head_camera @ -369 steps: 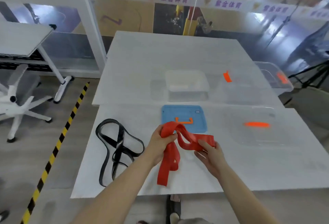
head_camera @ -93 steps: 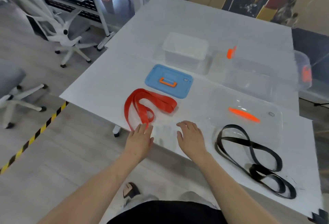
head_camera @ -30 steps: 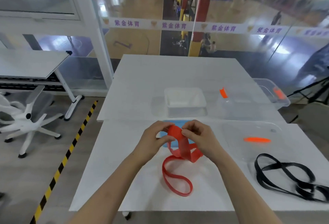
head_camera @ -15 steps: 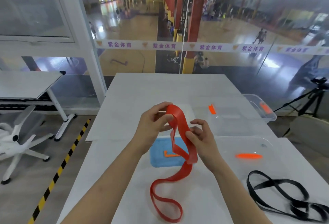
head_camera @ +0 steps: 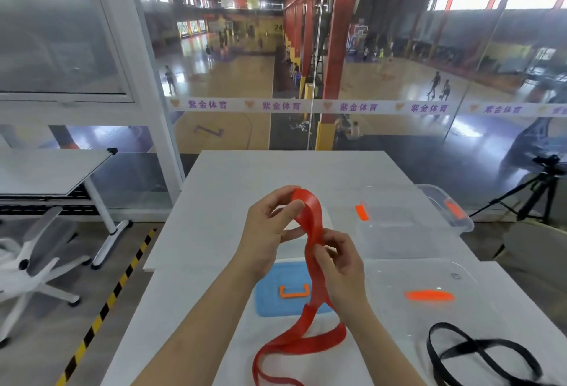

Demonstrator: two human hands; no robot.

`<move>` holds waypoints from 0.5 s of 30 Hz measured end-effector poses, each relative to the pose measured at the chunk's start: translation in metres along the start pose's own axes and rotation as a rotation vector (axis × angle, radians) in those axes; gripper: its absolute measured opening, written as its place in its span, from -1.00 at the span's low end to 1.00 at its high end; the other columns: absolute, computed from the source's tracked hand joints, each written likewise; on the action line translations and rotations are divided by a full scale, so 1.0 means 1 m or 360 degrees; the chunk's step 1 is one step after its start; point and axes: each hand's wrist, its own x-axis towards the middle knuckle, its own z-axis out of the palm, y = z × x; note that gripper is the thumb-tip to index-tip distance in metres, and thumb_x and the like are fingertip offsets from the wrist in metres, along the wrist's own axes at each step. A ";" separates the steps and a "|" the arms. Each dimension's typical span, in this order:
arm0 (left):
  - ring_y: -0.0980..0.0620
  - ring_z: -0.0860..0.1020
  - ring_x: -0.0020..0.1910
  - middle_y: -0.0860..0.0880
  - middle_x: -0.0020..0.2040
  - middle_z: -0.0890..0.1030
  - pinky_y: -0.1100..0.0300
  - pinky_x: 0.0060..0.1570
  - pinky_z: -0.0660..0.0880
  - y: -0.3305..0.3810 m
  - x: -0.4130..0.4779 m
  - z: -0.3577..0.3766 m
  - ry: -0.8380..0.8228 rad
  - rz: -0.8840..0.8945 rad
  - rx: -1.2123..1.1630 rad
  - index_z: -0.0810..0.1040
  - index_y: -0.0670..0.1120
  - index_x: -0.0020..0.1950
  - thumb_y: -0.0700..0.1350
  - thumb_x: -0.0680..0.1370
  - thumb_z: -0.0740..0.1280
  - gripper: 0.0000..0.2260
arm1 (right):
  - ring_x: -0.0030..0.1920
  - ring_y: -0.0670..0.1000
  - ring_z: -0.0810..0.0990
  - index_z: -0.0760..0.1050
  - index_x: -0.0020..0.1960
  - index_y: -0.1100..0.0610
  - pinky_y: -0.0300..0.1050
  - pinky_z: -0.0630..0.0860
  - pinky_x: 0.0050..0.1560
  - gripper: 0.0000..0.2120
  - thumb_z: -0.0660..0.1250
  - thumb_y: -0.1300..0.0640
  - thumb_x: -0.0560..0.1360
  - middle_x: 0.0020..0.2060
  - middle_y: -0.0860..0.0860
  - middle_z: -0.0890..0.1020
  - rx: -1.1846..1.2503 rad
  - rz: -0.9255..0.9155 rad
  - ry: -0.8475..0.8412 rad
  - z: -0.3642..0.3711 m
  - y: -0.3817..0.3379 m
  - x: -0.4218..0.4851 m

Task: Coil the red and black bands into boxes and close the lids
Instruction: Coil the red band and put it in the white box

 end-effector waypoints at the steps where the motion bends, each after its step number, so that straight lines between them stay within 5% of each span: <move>1: 0.06 0.70 0.10 0.01 0.13 0.70 0.11 -0.05 0.70 0.000 0.000 0.001 0.0021 -0.0006 0.0002 0.66 0.00 0.26 -0.18 0.65 0.38 -0.79 | 0.16 -0.05 0.67 0.57 0.14 -0.10 -0.13 0.58 0.24 -0.71 0.47 0.25 0.56 0.07 -0.17 0.68 -0.0041 0.0009 -0.0025 0.000 0.001 -0.002; 6: 0.09 0.71 0.07 0.00 0.10 0.70 0.12 -0.07 0.69 0.002 0.000 0.004 0.0065 -0.0020 -0.0060 0.67 0.03 0.22 -0.17 0.65 0.38 -0.81 | 0.19 -0.11 0.66 0.48 0.13 -0.23 -0.21 0.55 0.27 -0.56 0.61 0.13 0.44 0.06 -0.24 0.65 -0.0124 0.0108 -0.0068 0.003 0.007 -0.004; 15: -0.06 0.67 0.21 -0.06 0.19 0.70 0.10 0.01 0.69 -0.002 0.002 -0.032 0.0285 -0.0045 -0.0111 0.63 -0.04 0.32 -0.06 0.65 0.35 -0.75 | -0.05 0.04 0.69 0.65 0.03 0.10 -0.15 0.65 0.08 -0.70 0.53 0.44 0.44 -0.04 -0.03 0.71 -0.0039 -0.0245 -0.0073 -0.013 -0.007 0.013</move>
